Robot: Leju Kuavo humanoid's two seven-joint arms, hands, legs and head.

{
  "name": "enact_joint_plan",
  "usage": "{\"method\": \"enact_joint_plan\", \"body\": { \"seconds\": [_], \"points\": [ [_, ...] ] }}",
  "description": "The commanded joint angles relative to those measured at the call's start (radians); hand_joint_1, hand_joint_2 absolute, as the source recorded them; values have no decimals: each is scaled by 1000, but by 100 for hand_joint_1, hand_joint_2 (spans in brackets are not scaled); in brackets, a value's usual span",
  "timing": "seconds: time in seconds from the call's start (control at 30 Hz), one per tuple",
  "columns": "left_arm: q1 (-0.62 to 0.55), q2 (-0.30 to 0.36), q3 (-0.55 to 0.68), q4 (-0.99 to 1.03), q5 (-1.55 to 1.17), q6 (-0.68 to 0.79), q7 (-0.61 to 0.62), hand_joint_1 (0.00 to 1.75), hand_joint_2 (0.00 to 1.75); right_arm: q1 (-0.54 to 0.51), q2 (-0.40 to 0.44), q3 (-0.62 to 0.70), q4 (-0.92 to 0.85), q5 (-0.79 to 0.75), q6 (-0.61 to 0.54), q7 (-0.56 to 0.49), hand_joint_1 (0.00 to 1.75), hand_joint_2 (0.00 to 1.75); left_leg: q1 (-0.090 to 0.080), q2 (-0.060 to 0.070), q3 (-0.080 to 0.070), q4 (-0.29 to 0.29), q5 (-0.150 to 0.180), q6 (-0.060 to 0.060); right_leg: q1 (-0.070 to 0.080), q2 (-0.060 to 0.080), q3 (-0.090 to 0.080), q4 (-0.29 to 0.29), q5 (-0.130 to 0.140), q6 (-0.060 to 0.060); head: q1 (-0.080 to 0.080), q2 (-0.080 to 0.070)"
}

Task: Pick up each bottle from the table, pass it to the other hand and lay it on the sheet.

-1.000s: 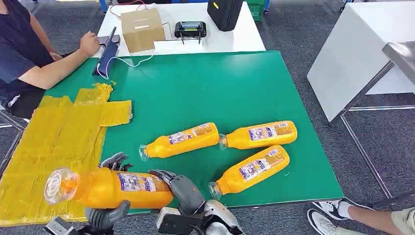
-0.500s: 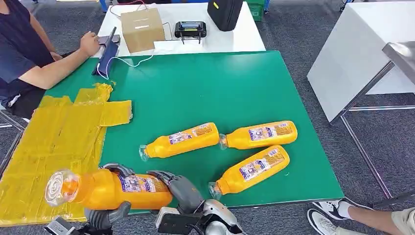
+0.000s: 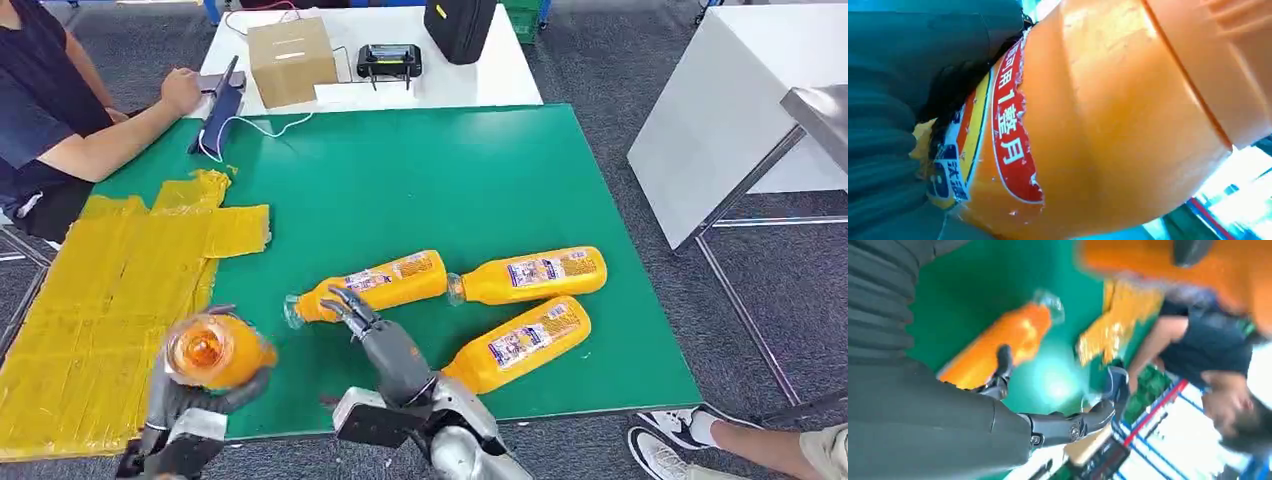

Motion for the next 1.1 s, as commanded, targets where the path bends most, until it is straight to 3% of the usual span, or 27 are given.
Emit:
{"method": "enact_joint_plan", "body": {
  "seconds": [0.03, 0.07, 0.1, 0.17, 0.2, 0.33, 0.6, 0.73, 0.83, 1.1],
  "points": [
    [-91, 43, 72, 51, -27, 24, 14, 175, 175, -42, -37, -51, -36, -5, 11, 8, 0, 175, 1, -4, 4, 0, -1, -1, 0, 5, 5, 0, -2, -2, 0, 0],
    [-88, 41, 70, 52, -27, 24, 14, 175, 175, -41, -36, -50, -35, -5, 11, 8, 0, 175, 1, -4, 4, 0, -2, -1, 0, 5, 5, -1, -2, -1, 0, 0],
    [-104, 54, 85, 70, -165, 152, 68, 175, 175, -57, -41, -44, -24, -7, 12, 4, 0, 175, 2, -5, 6, 0, -2, -1, 0, 5, 7, -1, -2, -1, 0, 0],
    [-156, 101, 119, 127, -253, 230, 119, 175, 175, -99, -51, -44, 6, -31, 32, 7, 0, 175, 1, -4, 5, 0, -2, -1, 0, 5, 6, -1, -2, -1, 0, 0],
    [-196, 129, 169, 193, -441, 345, 179, 175, 175, -143, -57, -33, 39, -40, 45, 1, 0, 175, 1, -4, 4, -1, -1, -1, 0, 4, 5, -1, -2, -2, 0, 0],
    [-255, 222, 235, 368, -620, 404, 243, 175, 175, -228, -59, -13, 94, -59, 66, -5, 0, 175, 1, -1, 4, -2, 0, -2, -1, 7, 4, 0, 0, -2, 0, 0],
    [-389, 331, 163, 669, -675, 227, 289, 175, 175, -345, -49, 40, 184, -76, 101, 52, 0, 175, 3, -3, 4, -2, 2, -2, 2, 5, 3, 0, 1, -4, 0, 0],
    [-508, 385, 79, 952, -821, 227, 383, 175, 175, -512, -21, 105, 395, -61, 165, 95, 0, 175, 2, -2, 3, -1, 3, -2, 1, 4, 2, 1, 1, -4, 1, 0],
    [-595, 411, 61, 1125, -807, 213, 368, 175, 175, -602, 8, 124, 512, -58, 196, 109, 0, 175, 2, -3, 3, 0, 3, -2, 1, 4, 2, 2, 1, -5, 1, 0],
    [-661, 417, 72, 1244, -698, 133, 242, 175, 175, -759, 18, 225, 693, -30, 340, 149, 0, 175, 2, -2, 2, 0, 3, -2, 1, 5, 2, 3, 1, -4, 0, 0]
  ]
}}
